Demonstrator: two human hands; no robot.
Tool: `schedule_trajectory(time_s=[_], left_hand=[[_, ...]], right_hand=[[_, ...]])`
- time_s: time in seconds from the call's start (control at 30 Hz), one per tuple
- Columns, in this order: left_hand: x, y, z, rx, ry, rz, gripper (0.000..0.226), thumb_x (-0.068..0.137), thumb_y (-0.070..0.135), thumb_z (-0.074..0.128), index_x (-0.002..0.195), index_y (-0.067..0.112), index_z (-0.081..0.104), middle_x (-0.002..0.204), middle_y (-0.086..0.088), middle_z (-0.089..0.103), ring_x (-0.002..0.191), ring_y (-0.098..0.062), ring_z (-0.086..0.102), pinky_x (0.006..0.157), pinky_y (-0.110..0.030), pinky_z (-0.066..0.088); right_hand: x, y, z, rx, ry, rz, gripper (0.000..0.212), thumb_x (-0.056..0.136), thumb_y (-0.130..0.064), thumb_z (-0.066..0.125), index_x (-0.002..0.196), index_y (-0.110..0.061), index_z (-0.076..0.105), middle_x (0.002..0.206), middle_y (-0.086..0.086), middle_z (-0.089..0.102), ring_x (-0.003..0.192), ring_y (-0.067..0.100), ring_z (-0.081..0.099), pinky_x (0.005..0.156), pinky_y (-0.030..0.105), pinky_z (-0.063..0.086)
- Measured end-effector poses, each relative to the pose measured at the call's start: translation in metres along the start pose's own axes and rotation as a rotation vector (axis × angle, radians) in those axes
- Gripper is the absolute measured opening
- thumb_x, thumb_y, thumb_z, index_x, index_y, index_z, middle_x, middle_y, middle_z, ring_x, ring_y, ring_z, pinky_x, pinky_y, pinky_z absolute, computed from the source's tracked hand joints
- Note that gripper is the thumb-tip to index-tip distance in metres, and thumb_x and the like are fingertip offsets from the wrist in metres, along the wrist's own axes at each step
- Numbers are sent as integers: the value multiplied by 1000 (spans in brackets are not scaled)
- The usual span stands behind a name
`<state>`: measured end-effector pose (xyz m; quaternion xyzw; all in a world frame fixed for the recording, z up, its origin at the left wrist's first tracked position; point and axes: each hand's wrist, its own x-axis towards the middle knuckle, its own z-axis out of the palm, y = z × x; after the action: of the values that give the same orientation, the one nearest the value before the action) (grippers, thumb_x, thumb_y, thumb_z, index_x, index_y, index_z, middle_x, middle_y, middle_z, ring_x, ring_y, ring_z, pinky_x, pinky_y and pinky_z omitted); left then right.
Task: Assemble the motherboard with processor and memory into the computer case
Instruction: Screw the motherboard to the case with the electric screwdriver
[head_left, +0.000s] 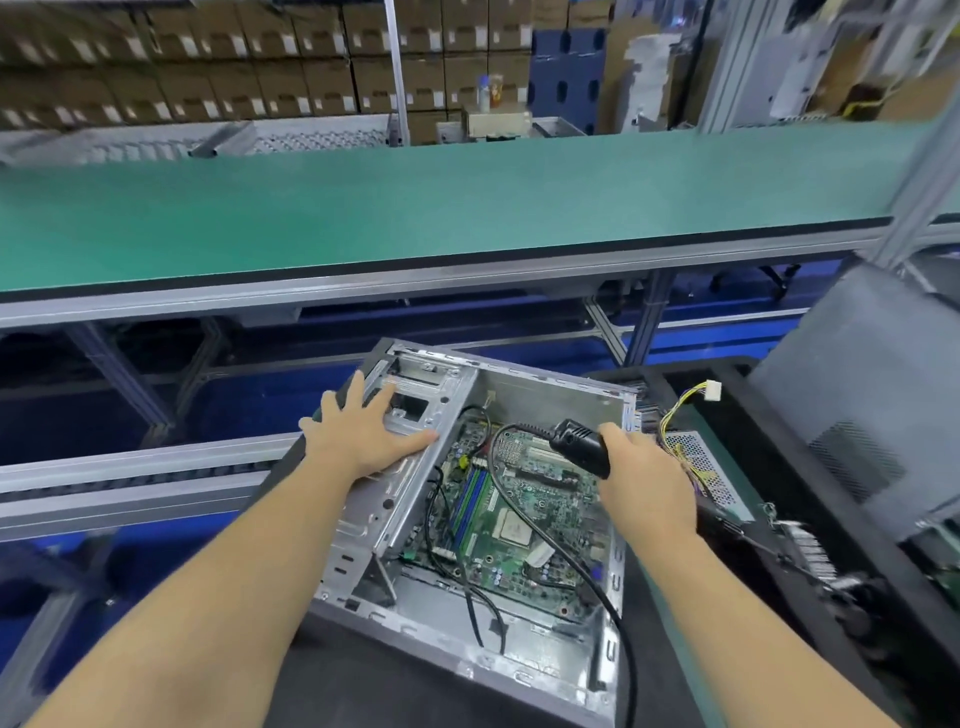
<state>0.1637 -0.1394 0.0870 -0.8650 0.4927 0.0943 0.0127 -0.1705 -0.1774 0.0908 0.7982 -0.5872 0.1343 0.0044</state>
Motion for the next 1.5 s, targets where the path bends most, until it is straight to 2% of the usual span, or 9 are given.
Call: schedule_trajectory(time_s=[0.17,0.3,0.47,0.6,0.7,0.87,1.03,1.27,1.5], left_hand=[[-28,-2,2,-48,-4,-97,136,40,111,10,156,40,12,165,10,-11,147,-39,8,112,-62,20],[-67,3,9,-92,2,-232,141,45,108,9,156,23,23,165,4,-10,145,-41,12,109,-61,24],[-112,3,30,-50,91,-356,123,59,101,2,152,24,27,165,-3,3,141,-41,20,104,-62,29],[-93,17,25,-75,266,-143,96,77,89,17,153,32,17,164,-10,12,148,-37,11,115,-61,18],[-65,56,20,-113,176,97,87,83,82,31,155,40,4,166,-3,-2,152,-31,-2,119,-55,5],[-57,74,31,-33,49,71,76,93,32,48,158,33,8,165,-1,-15,151,-28,-14,122,-53,-2],[-74,78,33,-33,60,71,75,92,16,51,157,17,13,164,-6,-18,150,-29,-18,123,-50,1],[-87,71,47,-115,138,83,78,91,20,46,158,23,7,166,0,-8,152,-25,-11,123,-50,4],[-90,71,46,-192,204,107,66,96,37,38,157,29,13,166,1,8,152,-24,0,122,-50,10]], right_hand=[[20,9,2,-42,-16,-92,35,86,-13,64,118,-24,54,97,1,63,75,29,62,58,32,42],[40,17,-2,-7,-58,-197,41,86,-12,64,124,-25,56,106,0,65,84,31,65,69,39,53],[53,16,3,25,-58,-278,44,84,-16,68,125,-29,58,107,-4,67,85,29,66,69,37,50],[47,18,10,68,10,-215,45,85,-15,69,127,-25,59,104,0,65,82,30,66,64,36,47],[41,20,12,53,53,-195,44,83,-17,74,125,-22,62,99,2,64,77,30,66,58,31,39],[38,19,12,16,56,-172,43,84,-17,72,125,-23,60,95,1,62,75,29,64,57,30,39],[25,21,11,3,38,-156,45,84,-17,73,125,-26,58,96,-2,64,73,26,63,57,31,42],[14,22,6,1,19,-188,39,86,-20,70,123,-24,59,98,-2,61,77,27,61,56,31,37],[48,-7,-94,119,121,-489,41,82,-21,75,119,-32,62,96,-7,67,86,23,65,71,37,55]])
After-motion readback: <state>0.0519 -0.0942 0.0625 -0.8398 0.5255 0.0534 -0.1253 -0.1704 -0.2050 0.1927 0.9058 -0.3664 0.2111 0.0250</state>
